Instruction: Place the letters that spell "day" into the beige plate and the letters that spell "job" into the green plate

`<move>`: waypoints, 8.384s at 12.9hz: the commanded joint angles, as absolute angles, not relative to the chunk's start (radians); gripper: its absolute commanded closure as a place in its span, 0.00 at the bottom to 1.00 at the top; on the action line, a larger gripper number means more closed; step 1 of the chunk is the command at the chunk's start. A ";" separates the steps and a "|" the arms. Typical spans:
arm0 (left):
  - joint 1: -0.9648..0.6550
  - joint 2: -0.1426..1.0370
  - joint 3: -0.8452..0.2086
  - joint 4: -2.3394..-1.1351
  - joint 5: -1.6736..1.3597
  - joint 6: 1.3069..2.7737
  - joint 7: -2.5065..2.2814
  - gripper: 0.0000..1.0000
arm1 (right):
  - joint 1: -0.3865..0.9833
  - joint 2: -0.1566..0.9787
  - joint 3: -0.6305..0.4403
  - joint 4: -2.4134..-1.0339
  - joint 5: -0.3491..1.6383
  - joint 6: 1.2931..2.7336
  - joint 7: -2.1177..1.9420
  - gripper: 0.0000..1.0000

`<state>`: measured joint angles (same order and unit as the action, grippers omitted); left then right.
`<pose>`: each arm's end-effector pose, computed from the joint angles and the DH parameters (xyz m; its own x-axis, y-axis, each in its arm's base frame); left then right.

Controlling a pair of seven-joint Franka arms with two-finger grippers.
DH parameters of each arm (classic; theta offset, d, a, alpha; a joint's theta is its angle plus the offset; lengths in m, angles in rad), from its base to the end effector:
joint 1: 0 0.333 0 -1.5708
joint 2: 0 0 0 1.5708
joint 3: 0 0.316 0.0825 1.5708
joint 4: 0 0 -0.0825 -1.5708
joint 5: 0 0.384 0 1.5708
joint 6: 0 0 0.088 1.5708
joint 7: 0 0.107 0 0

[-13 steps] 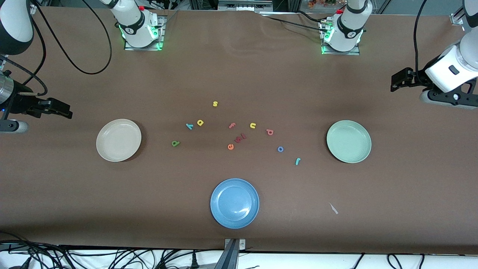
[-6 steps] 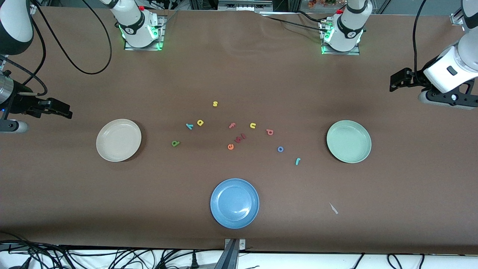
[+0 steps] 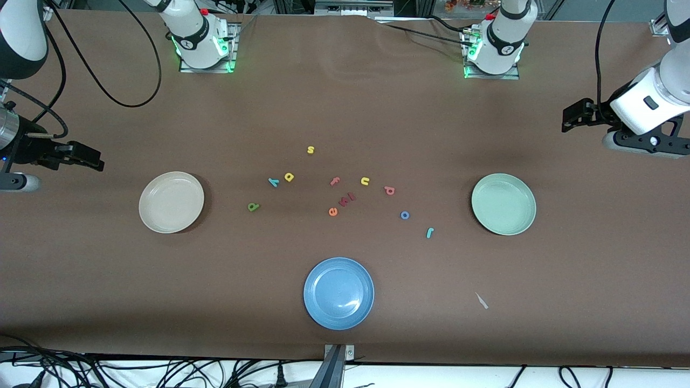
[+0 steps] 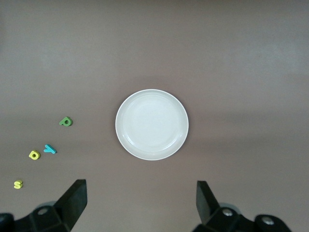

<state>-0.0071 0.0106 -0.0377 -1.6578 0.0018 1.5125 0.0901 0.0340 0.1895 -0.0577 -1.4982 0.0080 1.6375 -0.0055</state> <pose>0.5458 -0.0242 0.5734 0.9788 -0.1339 -0.1548 -0.1336 -0.9910 0.0126 0.6139 -0.0107 0.5538 0.9986 -0.0182 -0.0499 -0.0181 -0.9998 0.0026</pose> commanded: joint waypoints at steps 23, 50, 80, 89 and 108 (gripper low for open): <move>-0.003 -0.003 -0.043 -1.675 0.009 1.513 0.094 0.00 | 0.031 0.190 -0.057 -1.494 -0.002 1.638 -0.003 0.00; -0.002 -0.005 -0.043 -1.677 0.009 1.511 0.101 0.00 | 0.031 0.190 -0.057 -1.494 -0.002 1.635 -0.005 0.00; -0.063 0.520 -0.327 -1.566 -0.040 1.871 -0.397 0.00 | 0.348 0.633 -0.029 -1.505 0.138 1.966 0.802 0.00; -0.104 0.718 -0.327 -1.555 0.118 2.156 -0.242 0.05 | 0.374 0.572 -0.025 -1.801 0.149 2.336 0.989 0.00; -0.095 0.804 -0.321 -1.552 0.204 2.344 -0.146 0.63 | 0.411 0.609 -0.034 -1.899 0.135 2.499 0.965 0.17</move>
